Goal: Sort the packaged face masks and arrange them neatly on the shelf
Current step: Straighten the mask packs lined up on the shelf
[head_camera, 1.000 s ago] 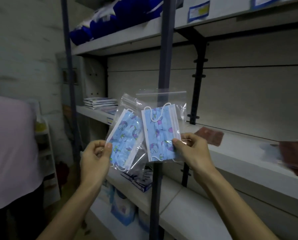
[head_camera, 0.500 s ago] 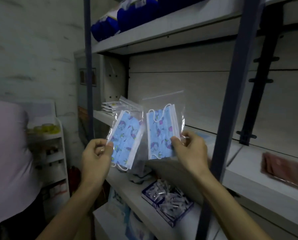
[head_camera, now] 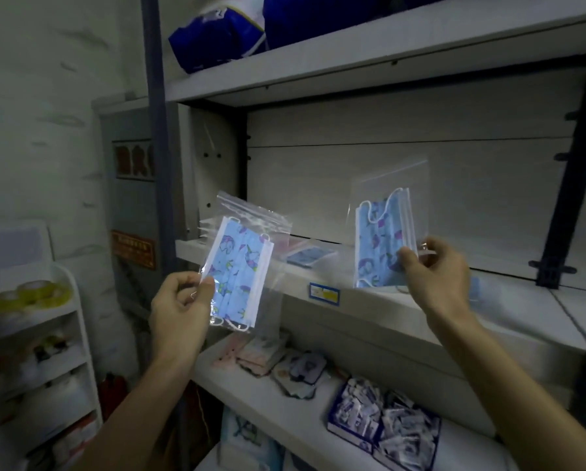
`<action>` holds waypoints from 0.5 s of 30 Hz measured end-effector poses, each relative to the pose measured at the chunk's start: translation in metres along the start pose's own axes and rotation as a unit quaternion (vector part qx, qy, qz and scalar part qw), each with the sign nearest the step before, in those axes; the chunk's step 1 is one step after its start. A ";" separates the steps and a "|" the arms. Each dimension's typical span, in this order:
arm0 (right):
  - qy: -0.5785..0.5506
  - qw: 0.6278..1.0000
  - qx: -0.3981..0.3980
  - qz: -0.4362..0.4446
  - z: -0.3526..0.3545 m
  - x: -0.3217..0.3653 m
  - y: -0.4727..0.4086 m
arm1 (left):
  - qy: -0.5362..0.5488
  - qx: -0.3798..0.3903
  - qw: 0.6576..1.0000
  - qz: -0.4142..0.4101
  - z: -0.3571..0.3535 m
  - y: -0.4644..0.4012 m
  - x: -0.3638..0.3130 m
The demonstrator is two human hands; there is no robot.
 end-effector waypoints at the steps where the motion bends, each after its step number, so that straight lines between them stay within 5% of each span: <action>1: 0.008 1.000 -0.012 -0.001 -0.002 -0.001 -0.001 | 0.007 0.007 1.000 0.003 -0.001 -0.009 0.005; 15: 0.034 0.997 -0.044 -0.049 -0.063 -0.022 -0.054 | 0.051 0.059 0.997 0.018 -0.055 -0.117 0.062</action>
Point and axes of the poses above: each hand's wrist, its own y-axis away from the middle knuckle, its own z-axis out of the back of the hand, x = y × z, the point moved 5 cm from there along -y, towards the middle knuckle, and after that the axes turned 4 degrees about -z, right-handed, at the moved point
